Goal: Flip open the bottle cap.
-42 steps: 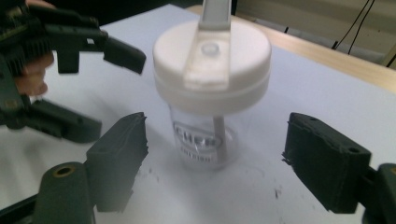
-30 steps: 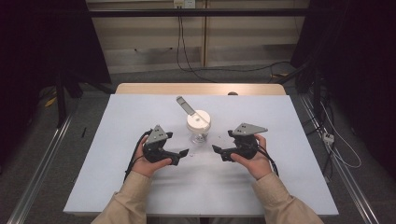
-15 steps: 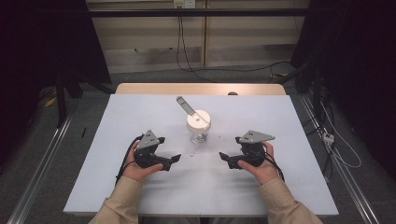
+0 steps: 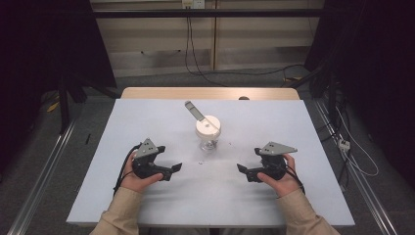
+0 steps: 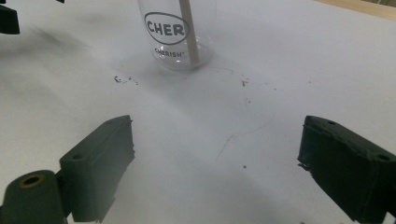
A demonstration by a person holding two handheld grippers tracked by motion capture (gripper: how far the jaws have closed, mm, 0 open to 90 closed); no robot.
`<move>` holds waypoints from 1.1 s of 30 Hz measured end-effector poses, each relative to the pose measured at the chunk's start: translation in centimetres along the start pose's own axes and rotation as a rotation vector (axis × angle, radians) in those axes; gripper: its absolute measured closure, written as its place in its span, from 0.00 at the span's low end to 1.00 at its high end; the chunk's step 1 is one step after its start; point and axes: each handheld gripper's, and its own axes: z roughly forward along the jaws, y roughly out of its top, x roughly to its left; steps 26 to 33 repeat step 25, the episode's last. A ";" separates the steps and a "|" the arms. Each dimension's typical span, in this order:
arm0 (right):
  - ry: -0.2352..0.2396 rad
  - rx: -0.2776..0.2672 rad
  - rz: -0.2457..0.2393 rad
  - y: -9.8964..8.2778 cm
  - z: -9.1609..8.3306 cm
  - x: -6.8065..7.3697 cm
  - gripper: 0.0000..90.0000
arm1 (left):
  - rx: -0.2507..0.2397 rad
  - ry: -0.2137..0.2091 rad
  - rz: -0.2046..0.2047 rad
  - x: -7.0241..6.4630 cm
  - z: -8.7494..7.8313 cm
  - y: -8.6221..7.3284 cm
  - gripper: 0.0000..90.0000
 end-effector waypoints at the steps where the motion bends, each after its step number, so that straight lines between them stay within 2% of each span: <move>1: 0.002 -0.001 0.004 -0.1 -0.1 -0.1 0.11 | 0.001 0.005 0.002 0.1 -0.1 0.0 0.08; 22: -0.019 0.004 0.014 -1.6 -1.4 -0.6 0.10 | 0.001 0.065 -0.043 1.9 -3.8 -1.8 0.08; 33: -0.022 0.003 0.019 -1.7 -1.6 -0.7 0.10 | 0.001 0.068 -0.046 2.1 -3.9 -1.9 0.08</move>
